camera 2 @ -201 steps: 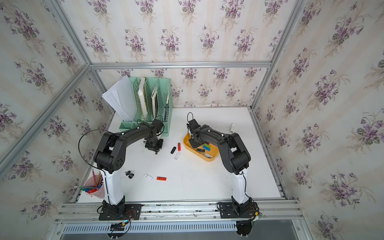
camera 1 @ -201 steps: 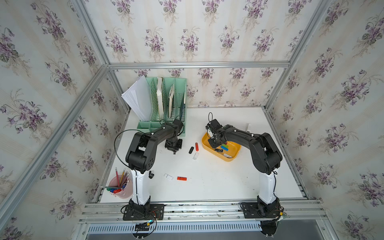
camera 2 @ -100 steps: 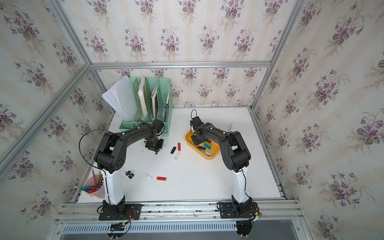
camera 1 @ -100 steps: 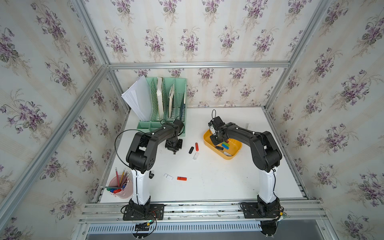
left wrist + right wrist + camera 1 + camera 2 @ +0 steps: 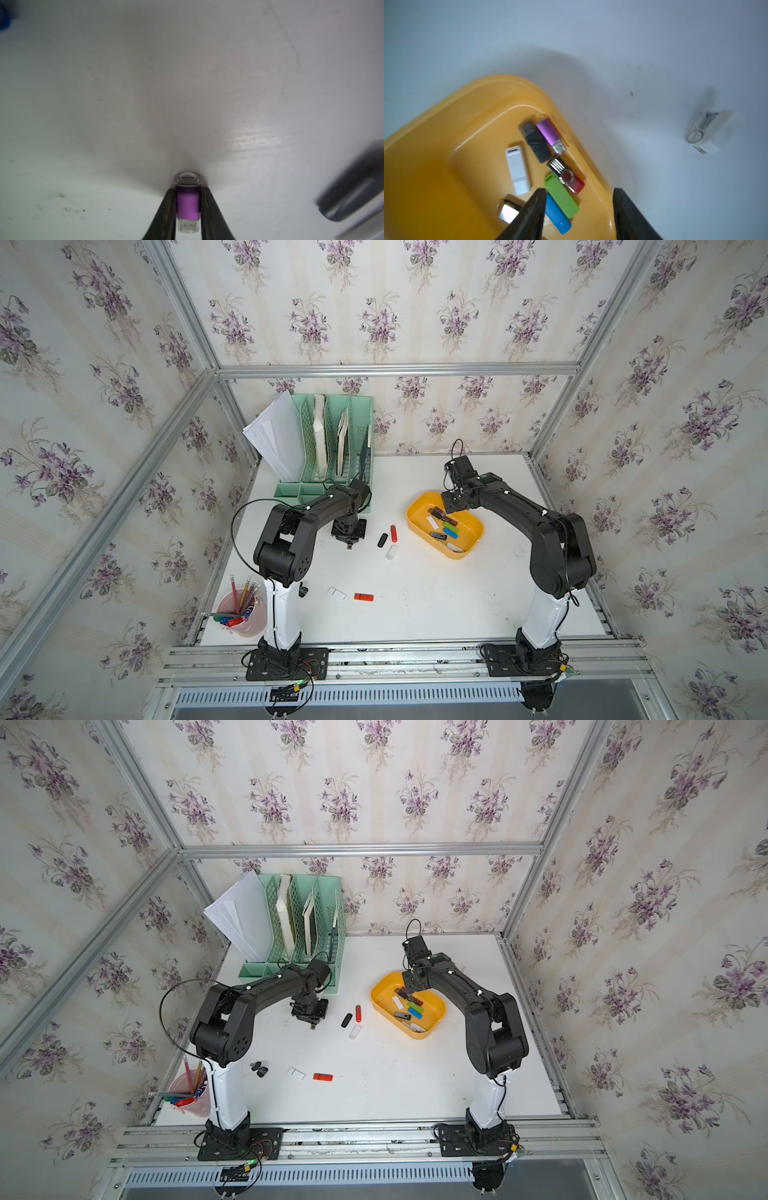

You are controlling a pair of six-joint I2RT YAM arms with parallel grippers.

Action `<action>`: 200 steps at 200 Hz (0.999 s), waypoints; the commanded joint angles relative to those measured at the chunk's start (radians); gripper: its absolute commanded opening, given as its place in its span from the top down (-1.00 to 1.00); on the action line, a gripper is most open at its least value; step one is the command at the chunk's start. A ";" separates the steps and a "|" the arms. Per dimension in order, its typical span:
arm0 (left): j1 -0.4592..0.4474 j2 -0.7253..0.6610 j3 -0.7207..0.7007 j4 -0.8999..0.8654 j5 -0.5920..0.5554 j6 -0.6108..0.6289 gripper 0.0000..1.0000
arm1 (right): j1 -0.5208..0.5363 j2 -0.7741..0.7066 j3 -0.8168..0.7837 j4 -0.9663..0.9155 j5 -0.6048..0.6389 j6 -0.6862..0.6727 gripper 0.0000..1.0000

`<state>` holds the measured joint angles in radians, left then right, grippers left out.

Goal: Put the usb flash drive into the storage box
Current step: Adjust the storage box at the center of the board.

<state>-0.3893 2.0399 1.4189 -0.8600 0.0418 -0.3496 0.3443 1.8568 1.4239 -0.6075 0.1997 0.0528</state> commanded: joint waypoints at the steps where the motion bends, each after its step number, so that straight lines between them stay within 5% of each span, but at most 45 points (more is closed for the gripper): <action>1: -0.009 0.007 -0.007 -0.087 0.041 -0.011 0.53 | -0.052 -0.030 -0.038 -0.024 0.043 0.073 -0.29; 200: -0.067 -0.081 0.172 -0.243 0.053 -0.023 0.52 | -0.088 -0.107 -0.228 -0.150 -0.222 0.139 -0.54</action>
<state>-0.4473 1.9713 1.5654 -1.0653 0.0864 -0.3645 0.2398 1.7866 1.2163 -0.7231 0.0288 0.1581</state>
